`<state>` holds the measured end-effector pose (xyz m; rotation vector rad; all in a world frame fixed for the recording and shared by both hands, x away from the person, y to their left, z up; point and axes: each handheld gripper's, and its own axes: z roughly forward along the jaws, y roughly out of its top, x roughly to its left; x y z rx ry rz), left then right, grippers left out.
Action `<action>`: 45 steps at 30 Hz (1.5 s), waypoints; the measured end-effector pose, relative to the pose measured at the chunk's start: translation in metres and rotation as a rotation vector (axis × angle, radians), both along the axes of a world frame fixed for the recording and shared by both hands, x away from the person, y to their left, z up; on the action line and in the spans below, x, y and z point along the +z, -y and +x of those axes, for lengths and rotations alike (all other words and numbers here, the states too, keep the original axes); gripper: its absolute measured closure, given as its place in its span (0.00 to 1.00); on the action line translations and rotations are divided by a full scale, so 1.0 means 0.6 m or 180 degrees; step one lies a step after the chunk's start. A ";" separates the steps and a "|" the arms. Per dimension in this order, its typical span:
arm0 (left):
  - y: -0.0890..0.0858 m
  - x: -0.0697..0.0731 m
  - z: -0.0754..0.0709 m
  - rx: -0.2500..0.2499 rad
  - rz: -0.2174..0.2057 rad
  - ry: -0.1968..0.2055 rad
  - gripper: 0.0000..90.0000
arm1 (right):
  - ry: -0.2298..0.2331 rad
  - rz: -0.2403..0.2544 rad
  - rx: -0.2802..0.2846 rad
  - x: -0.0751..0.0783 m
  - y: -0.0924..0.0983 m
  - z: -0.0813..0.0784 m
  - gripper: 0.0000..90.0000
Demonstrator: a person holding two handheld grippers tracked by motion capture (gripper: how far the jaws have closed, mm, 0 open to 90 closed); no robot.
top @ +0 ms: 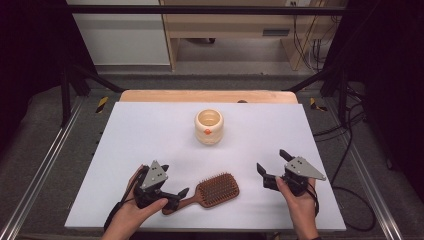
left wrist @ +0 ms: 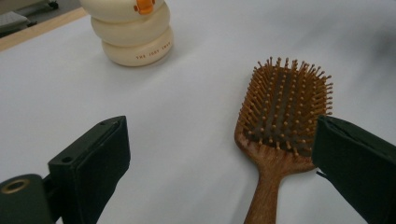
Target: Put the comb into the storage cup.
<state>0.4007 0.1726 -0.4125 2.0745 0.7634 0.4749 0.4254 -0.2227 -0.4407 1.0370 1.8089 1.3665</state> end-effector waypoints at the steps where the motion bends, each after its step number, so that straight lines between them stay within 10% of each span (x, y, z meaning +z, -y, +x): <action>1: 0.002 -0.002 0.000 -0.0013 0.0025 -0.0028 0.05 | -0.0003 -0.0016 0.0006 -0.001 -0.002 -0.002 0.10; 14: 0.007 -0.017 0.019 -0.0186 0.0384 -0.0209 0.05 | -0.0081 -0.0032 0.0032 -0.003 -0.001 0.001 0.10; 45: 0.044 -0.043 0.035 -0.0573 0.0761 -0.0630 0.12 | -0.0229 -0.0009 0.0009 -0.011 -0.003 0.006 0.09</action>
